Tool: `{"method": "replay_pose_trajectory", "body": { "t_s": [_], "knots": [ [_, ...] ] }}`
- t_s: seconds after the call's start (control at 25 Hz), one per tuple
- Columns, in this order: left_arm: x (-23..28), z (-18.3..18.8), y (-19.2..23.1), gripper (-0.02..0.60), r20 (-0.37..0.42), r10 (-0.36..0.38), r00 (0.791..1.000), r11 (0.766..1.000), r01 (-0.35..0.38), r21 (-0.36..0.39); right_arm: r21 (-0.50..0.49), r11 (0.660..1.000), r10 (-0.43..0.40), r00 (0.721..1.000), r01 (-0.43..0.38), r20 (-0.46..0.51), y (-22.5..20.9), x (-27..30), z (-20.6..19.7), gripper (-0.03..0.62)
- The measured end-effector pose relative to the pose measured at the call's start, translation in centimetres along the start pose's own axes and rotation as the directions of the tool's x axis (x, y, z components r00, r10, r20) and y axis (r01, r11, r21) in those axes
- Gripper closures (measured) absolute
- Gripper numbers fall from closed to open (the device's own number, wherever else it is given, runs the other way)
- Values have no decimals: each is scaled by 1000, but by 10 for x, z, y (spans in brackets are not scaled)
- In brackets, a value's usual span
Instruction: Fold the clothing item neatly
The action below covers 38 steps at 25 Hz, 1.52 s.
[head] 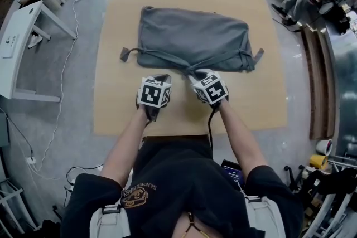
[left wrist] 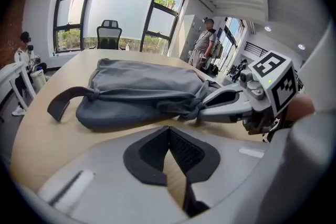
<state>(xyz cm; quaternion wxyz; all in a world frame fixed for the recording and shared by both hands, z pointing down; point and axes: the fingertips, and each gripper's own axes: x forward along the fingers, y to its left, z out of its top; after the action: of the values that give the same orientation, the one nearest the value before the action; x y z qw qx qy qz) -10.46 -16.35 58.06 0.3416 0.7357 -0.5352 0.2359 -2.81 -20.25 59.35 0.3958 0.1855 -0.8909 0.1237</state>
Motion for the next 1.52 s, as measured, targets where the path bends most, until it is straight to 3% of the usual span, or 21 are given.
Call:
{"method": "replay_pose_trajectory", "body": {
  "t_s": [0.32,0.56,0.76,0.88,1.08,1.24,1.52],
  "knots": [
    [1,29,2,574,49,-17,999,1000,17,7,9,1000,-13,985,12,170,-34,-37,87,551],
    [10,38,-7,574,43,-37,998,999,36,14,63,997,-51,987,42,152,-87,-13,113,549],
    [16,40,-7,574,43,-31,999,999,30,21,79,994,-75,997,74,9,-109,34,80,533],
    [11,51,-2,574,72,-18,997,999,16,32,83,991,-109,994,108,11,-110,32,79,475],
    [-9,70,-10,574,154,-24,988,998,14,65,127,984,-143,981,127,128,-107,-15,88,456],
    [-31,88,-27,574,233,-40,972,995,18,94,175,980,-137,955,93,261,-91,-62,96,456],
    [-71,105,-87,574,324,-77,943,979,11,202,189,980,-144,874,61,464,-43,-149,97,587]
  ]
}}
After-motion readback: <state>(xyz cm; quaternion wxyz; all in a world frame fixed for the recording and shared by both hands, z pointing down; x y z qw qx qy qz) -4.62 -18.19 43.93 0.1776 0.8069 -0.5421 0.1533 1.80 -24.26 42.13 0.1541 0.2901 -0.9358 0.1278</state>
